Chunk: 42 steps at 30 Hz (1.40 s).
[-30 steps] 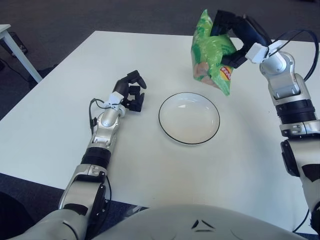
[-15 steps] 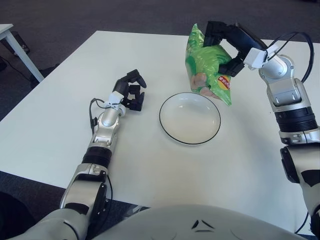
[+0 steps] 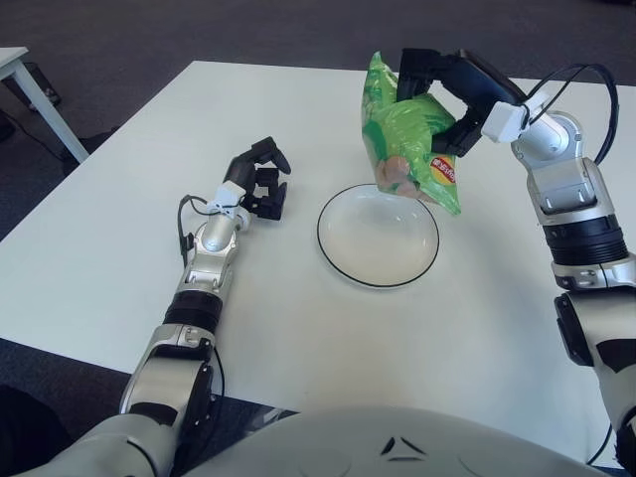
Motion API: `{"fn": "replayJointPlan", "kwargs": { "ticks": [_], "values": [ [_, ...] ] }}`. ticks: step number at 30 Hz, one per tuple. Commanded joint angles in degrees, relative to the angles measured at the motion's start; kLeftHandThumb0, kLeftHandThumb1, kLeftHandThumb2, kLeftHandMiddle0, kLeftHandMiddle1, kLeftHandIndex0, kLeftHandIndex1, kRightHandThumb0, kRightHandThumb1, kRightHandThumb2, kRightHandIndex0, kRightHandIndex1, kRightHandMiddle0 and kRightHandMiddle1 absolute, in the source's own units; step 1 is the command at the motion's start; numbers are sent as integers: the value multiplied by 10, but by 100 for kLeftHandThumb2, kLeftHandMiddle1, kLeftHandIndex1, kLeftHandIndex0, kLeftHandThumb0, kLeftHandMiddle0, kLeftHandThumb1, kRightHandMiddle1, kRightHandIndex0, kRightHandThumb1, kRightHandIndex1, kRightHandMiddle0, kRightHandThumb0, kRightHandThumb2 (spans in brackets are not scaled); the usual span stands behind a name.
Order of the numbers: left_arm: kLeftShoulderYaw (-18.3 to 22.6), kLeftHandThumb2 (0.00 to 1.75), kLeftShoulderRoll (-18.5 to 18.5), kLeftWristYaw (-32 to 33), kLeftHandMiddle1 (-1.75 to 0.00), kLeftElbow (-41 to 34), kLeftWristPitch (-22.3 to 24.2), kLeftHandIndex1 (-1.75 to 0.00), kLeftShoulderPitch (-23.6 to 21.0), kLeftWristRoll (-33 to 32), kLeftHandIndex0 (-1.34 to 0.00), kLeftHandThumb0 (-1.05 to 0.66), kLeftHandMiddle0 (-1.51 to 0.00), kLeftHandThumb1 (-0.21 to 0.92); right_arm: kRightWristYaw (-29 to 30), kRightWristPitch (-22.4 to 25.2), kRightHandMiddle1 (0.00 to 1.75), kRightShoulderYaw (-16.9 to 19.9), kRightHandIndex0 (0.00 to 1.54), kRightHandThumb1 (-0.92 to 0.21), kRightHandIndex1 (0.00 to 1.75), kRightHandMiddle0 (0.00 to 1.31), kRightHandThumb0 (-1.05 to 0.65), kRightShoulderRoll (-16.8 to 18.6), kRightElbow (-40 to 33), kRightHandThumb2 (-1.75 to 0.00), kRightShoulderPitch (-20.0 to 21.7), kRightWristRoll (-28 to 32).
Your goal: Put the snack into the plate.
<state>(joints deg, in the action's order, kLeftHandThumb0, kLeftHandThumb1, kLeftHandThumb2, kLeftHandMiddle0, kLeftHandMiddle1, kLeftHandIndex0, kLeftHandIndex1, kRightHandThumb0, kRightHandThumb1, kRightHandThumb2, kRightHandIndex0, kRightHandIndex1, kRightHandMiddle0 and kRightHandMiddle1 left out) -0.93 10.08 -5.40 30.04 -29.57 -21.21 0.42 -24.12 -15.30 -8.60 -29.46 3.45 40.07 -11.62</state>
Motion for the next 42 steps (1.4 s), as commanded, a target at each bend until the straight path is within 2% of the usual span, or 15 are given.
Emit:
{"fn": "replayJointPlan", "kwargs": {
  "ticks": [1,11,15,24,29,38,40,42],
  "values": [
    [-16,144,-44,-2,-175,76,-9,-175,97,3,-69,-52,-125,22,-21,-18,175,-3,87,6,175,68,0,9,-29,-175,-31,30],
    [-20,144,-43,11,-175,66,7,-175,98,17,-70,-52,-125,22,-97,-29,175,-15,89,5,172,67,0,-9,-41,-173,-28,40],
    [-19,144,-46,13,-175,61,11,-175,100,16,-69,-52,-124,22,-112,-44,175,-21,91,7,169,68,0,2,-30,-174,-32,51],
    [-20,143,-47,18,-175,55,12,-175,102,20,-69,-52,-124,22,-176,18,175,-23,95,9,164,69,0,-4,-65,-174,-56,107],
    [-22,143,-48,23,-175,52,12,-175,102,25,-69,-52,-124,22,-206,57,175,-27,93,6,165,66,0,-8,-83,-172,-60,121],
    [-23,143,-48,34,-175,48,18,-175,103,34,-69,-52,-125,22,-240,95,175,-28,91,3,166,64,0,-5,-92,-169,-61,143],
    [-25,143,-48,36,-175,45,21,-175,104,37,-69,-52,-126,22,-244,94,160,-29,92,8,171,75,-1,-7,-92,-171,-62,141],
    [-25,143,-47,37,-175,44,21,-175,104,38,-69,-52,-126,22,-249,91,151,-32,92,9,173,81,-1,-13,-92,-169,-62,133]
  ]
}}
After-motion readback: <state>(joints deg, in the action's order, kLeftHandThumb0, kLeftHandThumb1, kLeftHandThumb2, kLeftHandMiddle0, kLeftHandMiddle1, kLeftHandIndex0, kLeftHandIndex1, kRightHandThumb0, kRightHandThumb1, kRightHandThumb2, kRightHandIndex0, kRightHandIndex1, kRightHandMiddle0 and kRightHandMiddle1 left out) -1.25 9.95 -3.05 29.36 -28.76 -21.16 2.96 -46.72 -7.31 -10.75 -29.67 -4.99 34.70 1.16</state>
